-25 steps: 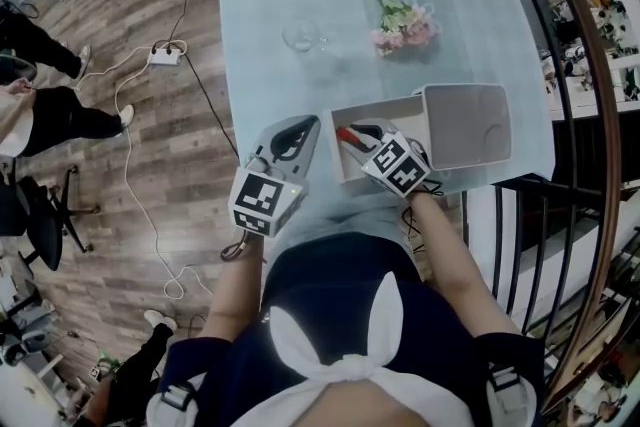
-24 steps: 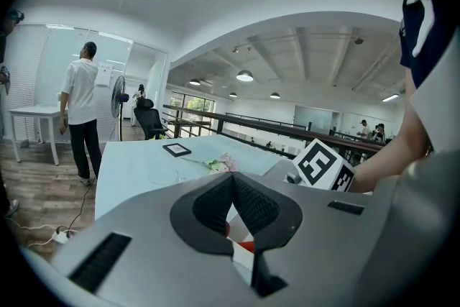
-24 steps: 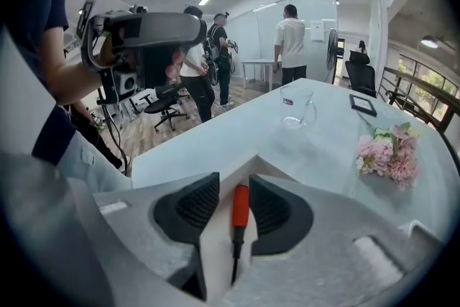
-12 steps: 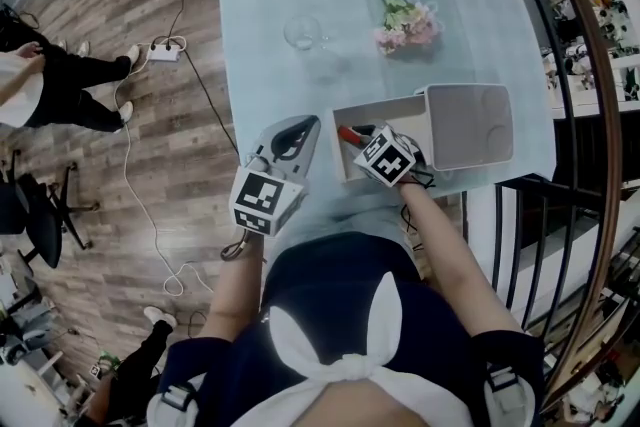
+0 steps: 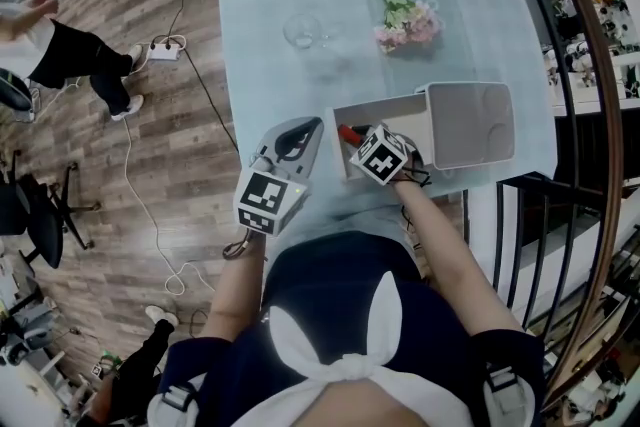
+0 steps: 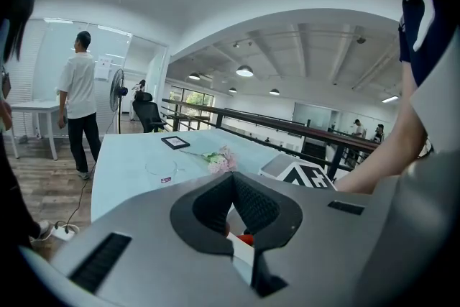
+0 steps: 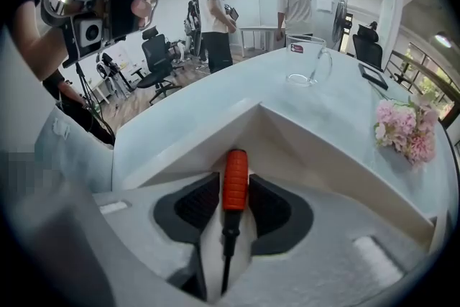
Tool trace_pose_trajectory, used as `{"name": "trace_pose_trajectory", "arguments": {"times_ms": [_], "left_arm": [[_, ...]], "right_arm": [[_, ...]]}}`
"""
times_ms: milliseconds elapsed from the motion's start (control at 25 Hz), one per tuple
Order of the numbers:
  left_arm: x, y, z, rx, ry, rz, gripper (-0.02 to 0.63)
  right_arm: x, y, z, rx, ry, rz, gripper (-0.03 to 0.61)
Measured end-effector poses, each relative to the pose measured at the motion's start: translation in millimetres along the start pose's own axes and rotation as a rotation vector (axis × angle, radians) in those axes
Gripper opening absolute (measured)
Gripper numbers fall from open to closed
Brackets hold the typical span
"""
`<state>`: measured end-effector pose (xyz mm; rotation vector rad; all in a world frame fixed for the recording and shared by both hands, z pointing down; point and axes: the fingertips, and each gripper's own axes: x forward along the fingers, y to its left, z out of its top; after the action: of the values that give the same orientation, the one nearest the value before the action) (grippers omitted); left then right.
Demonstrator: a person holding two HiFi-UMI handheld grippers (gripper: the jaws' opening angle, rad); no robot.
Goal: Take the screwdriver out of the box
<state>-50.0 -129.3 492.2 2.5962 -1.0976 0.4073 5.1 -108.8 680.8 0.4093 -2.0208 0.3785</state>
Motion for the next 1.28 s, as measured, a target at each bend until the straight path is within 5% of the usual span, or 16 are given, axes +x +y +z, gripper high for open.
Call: {"name": "trace_pose_trajectory", "arguments": {"times_ms": [1280], "left_arm": [[0.4,-1.4,-1.5,0.007,0.008,0.004,0.015]], "right_arm": [[-19.3,-3.6,15.6,-0.012,-0.043,-0.009,0.095]]}}
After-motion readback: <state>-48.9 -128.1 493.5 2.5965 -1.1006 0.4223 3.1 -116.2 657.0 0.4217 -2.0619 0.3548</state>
